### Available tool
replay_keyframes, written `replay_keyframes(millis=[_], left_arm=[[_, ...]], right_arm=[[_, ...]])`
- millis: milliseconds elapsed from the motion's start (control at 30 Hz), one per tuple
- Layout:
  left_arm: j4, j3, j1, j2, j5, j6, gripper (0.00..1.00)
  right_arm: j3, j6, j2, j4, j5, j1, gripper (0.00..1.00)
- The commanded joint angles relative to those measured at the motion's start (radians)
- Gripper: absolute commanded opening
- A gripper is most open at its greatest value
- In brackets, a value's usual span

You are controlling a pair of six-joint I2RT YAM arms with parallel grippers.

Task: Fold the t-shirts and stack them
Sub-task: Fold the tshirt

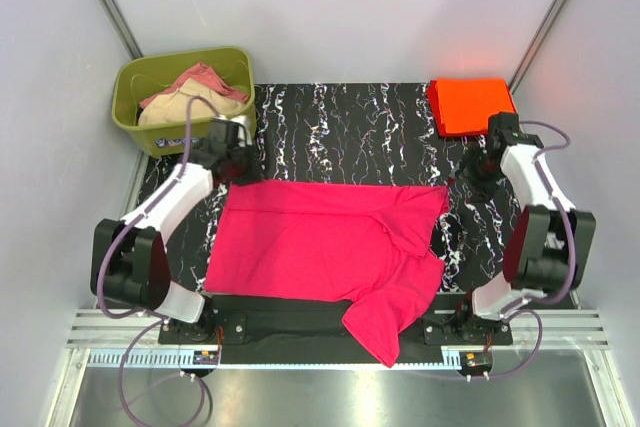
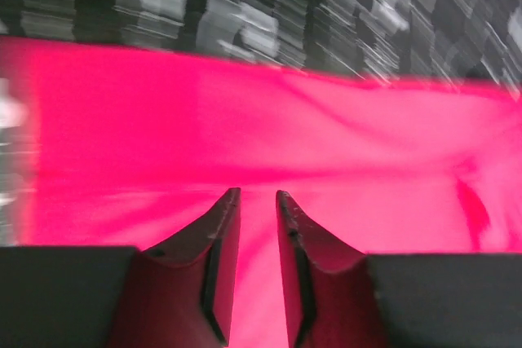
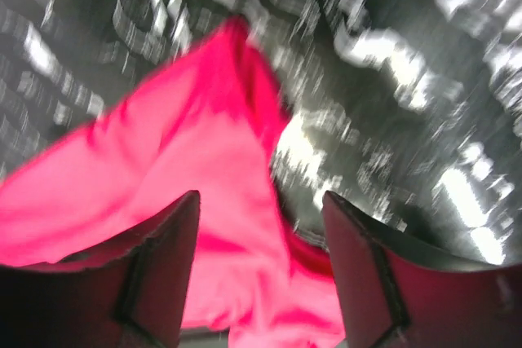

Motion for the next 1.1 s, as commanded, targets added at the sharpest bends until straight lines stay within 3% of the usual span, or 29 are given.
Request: replay_keyframes(millis=[0,133,300,367,400,600,1067], left_arm=[[0.127,-0.070,-0.155,-0.009,0.165,-0.062,0.27],[0.291,-0.104,-0.324,0.048,0.218,-0.198,0.26],[0.453,-0.009,-0.534,0.221,0.209,-0.290,0.32],[0.521,0.006,-0.575,0.275,0.206,-0.365,0.27],[0.559,0.020,-0.601,0.334,0.212,-0.392,0.19],[0.584,0.101,-0.676,0.459,0.165,-0.493,0.20],[0.500,0.201,-0.696,0.546,0.087,-0.504,0.18]], right_arm=[[-0.101,-0.007,-0.110,-0.051,-0.194,0.010,0.65],[-0.248,-0.012,-0.170,-0.045,-0.334,0.021,0.54],[-0.336,-0.019,-0.246,-0.048,-0.394,0.027,0.50],[-0.340,-0.016,-0.267,-0.047,-0.405,0.027,0.49],[-0.340,-0.009,-0.282,-0.048,-0.408,0.027,0.49],[-0.354,-0.010,-0.314,-0.068,-0.419,0.027,0.49],[-0.382,0.008,-0.322,-0.059,-0.425,0.027,0.43]])
